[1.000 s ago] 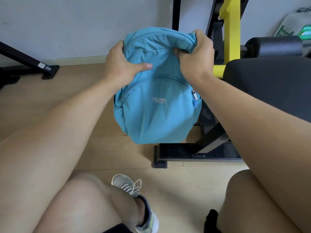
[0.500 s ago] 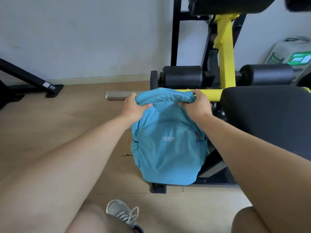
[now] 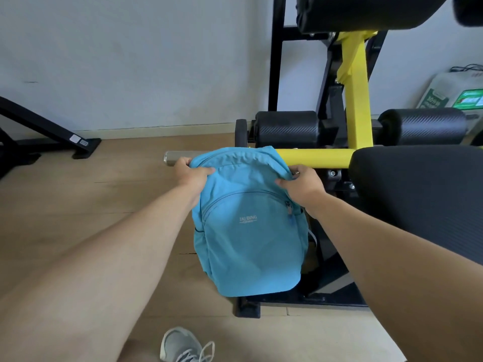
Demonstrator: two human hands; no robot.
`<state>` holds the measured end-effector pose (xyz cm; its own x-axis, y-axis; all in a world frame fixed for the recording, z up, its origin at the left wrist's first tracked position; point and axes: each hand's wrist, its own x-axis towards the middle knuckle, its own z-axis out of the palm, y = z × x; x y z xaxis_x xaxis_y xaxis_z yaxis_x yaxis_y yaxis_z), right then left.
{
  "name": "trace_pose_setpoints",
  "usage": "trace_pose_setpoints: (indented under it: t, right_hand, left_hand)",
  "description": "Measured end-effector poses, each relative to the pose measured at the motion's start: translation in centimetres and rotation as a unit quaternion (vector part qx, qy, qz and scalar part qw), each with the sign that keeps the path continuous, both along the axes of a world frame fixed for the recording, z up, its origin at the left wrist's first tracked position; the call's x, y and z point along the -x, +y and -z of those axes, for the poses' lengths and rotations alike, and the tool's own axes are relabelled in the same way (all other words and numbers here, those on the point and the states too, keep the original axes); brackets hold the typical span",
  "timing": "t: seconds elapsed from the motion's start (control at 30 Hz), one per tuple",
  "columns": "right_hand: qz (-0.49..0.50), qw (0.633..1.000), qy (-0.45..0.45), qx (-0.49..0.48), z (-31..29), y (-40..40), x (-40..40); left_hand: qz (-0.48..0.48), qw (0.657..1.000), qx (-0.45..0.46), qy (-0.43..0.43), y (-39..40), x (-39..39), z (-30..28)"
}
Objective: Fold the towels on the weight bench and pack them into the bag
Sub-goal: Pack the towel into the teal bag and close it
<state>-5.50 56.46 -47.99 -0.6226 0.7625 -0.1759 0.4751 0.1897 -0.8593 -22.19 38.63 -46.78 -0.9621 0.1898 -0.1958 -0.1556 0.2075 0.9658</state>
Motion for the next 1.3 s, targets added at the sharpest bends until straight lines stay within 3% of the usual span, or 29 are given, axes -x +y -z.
trace_pose_setpoints:
  t: [0.1,0.23,0.5,0.73,0.93,1.1,1.2,1.3]
  right_hand:
    - [0.011,1.000,-0.006,0.013,0.9,0.8,0.0]
    - [0.101,0.993,0.050,0.018,0.8,1.3,-0.1]
    - [0.001,1.000,-0.014,-0.027,0.9,0.7,0.2]
    - [-0.080,0.991,-0.098,-0.036,1.8,0.5,1.0]
    - [-0.066,0.997,-0.035,-0.031,1.6,-0.4,2.5]
    - [-0.040,0.999,0.030,0.023,0.7,-1.6,3.2]
    - [-0.036,0.996,0.008,0.084,1.4,-1.9,3.5]
    - [-0.048,0.995,-0.053,0.075,3.0,-1.3,3.0]
  left_hand:
    - [0.024,1.000,0.010,0.008,0.0,0.4,0.6]
    - [0.051,0.998,0.018,0.042,0.5,0.4,0.9]
    - [0.080,0.996,0.003,0.046,2.1,0.1,0.9]
    - [0.176,0.974,-0.135,-0.045,0.0,0.3,-1.9]
    - [0.168,0.963,-0.207,-0.035,-1.9,1.3,-4.7]
    - [0.000,0.986,-0.150,0.067,-2.0,2.6,-5.2]
    - [0.005,0.990,-0.101,0.096,-2.2,2.4,-4.4]
    - [0.052,0.993,-0.008,0.106,-2.7,2.0,-2.3]
